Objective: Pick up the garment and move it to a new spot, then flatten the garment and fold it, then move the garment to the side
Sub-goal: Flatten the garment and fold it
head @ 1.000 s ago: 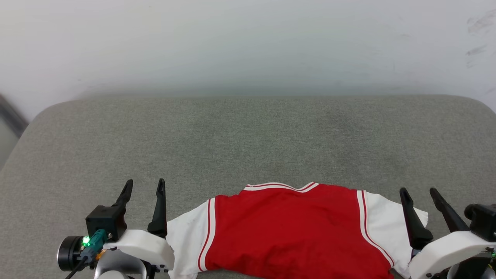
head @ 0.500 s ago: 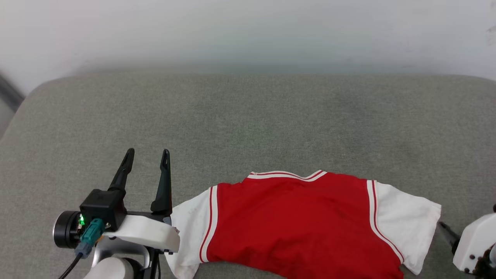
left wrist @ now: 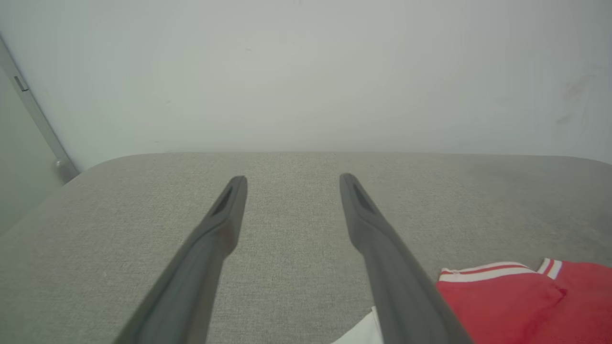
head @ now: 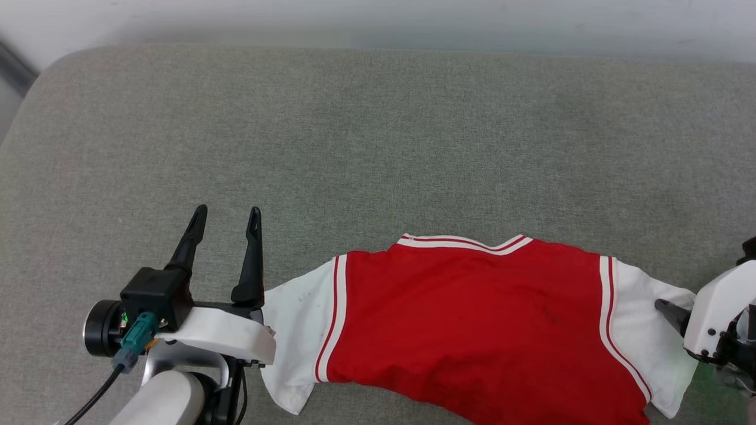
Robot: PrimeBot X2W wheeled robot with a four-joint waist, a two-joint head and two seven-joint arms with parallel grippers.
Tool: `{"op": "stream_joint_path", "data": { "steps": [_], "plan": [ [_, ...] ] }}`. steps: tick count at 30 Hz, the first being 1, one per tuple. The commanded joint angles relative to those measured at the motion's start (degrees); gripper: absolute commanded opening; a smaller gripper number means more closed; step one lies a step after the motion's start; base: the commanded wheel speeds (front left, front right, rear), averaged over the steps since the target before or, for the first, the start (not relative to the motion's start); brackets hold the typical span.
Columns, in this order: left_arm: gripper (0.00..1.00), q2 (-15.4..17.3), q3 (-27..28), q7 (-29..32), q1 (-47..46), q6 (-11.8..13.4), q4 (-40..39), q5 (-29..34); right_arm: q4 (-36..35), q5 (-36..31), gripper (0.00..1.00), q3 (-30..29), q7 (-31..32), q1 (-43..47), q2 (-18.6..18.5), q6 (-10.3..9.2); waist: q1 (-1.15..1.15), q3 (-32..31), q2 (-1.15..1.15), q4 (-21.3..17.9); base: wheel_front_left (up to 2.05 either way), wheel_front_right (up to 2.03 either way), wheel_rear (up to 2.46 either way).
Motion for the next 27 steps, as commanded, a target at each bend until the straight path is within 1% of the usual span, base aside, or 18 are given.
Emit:
{"op": "stream_joint_path", "data": {
  "steps": [1,2,3,4,5,6,9,10,11,12,13,16,19,22,25,27],
  "plan": [
    [1.00,-0.1,0.2,-0.1,-0.4,-0.3,0.2,-0.1,2.8,0.3,0.60,0.8,1.2,1.4,1.5,-0.02,0.00,0.1,0.00,0.1,0.00,0.00,0.00],
    [1.00,0.0,0.3,0.0,-0.2,-0.4,0.6,-0.6,3.6,0.6,0.19,1.0,1.8,1.6,1.8,-0.02,0.00,0.1,0.00,0.0,0.00,0.00,0.00],
    [1.00,0.1,0.3,0.4,0.0,-0.8,1.0,-1.1,4.2,0.8,0.00,1.2,2.4,1.7,2.0,-0.02,0.00,0.0,0.00,0.0,0.00,0.00,0.00],
    [1.00,0.3,0.4,0.7,0.2,-1.0,1.4,-1.5,4.6,1.2,0.00,1.5,2.8,1.8,2.1,-0.01,0.00,-0.2,0.00,-0.2,0.00,0.00,0.00],
    [1.00,0.9,0.5,1.9,0.4,-2.0,2.1,-2.9,4.3,1.4,0.00,1.8,2.5,1.6,1.7,-0.02,0.00,-0.8,0.00,-0.6,0.00,0.00,0.00],
    [1.00,0.9,0.5,1.9,0.4,-2.0,2.1,-2.9,4.3,1.4,0.00,1.8,2.5,1.6,1.7,-0.02,0.00,-0.8,0.00,-0.6,0.00,0.00,0.00],
    [1.00,2.9,0.1,7.3,0.1,-5.1,3.6,-6.5,2.2,1.7,0.00,2.1,1.3,1.3,0.7,-0.01,0.00,-2.3,0.00,-1.5,0.00,0.00,0.00],
    [1.00,2.9,0.1,7.3,0.1,-5.1,3.6,-6.5,2.2,1.7,0.00,2.1,1.3,1.3,0.7,-0.01,0.00,-2.3,0.00,-1.5,0.00,0.00,0.00],
    [1.00,3.7,0.0,9.3,-0.1,-6.3,4.4,-7.8,1.4,1.8,0.00,2.3,0.9,1.1,0.5,-0.01,0.00,-2.5,0.00,-1.8,0.00,0.00,0.00],
    [1.00,5.4,-0.6,13.8,-0.6,-8.2,6.0,-10.1,-0.5,2.0,0.00,3.0,0.3,0.9,0.2,-0.01,0.00,-3.0,0.00,-2.5,0.00,0.00,0.00],
    [1.00,5.4,-0.6,13.8,-0.6,-8.2,6.0,-10.1,-0.5,2.0,0.00,3.0,0.3,0.9,0.2,-0.01,0.00,-3.0,0.00,-2.5,0.00,0.00,0.00],
    [1.00,7.3,-1.6,21.2,-1.0,-10.3,8.1,-13.4,-3.5,2.0,0.00,4.2,0.2,0.9,0.3,-0.02,0.00,-3.2,0.00,-3.8,0.00,0.00,0.00],
    [1.00,8.9,-2.9,27.7,-1.0,-11.5,10.0,-16.0,-6.3,1.9,0.00,5.4,0.5,1.7,0.9,-0.02,0.00,-2.9,0.00,-5.1,0.00,0.00,0.00],
    [1.00,9.6,-3.8,32.6,-0.9,-12.2,12.0,-18.2,-8.6,1.9,0.00,6.2,0.9,2.0,1.6,-0.02,0.00,-2.2,0.00,-6.2,0.00,0.00,0.00],
    [1.00,9.7,-4.6,35.9,-1.3,-13.2,14.4,-19.9,-10.2,1.7,0.00,6.9,0.9,2.5,2.2,-0.02,0.00,-1.3,0.00,-6.9,0.00,0.00,0.00],
    [1.00,9.0,-5.3,37.9,-1.3,-14.0,16.7,-21.0,-10.8,1.8,0.00,7.1,0.9,2.7,2.6,-0.02,0.00,-0.9,0.00,-7.2,0.00,0.00,0.00]
  ]
}}
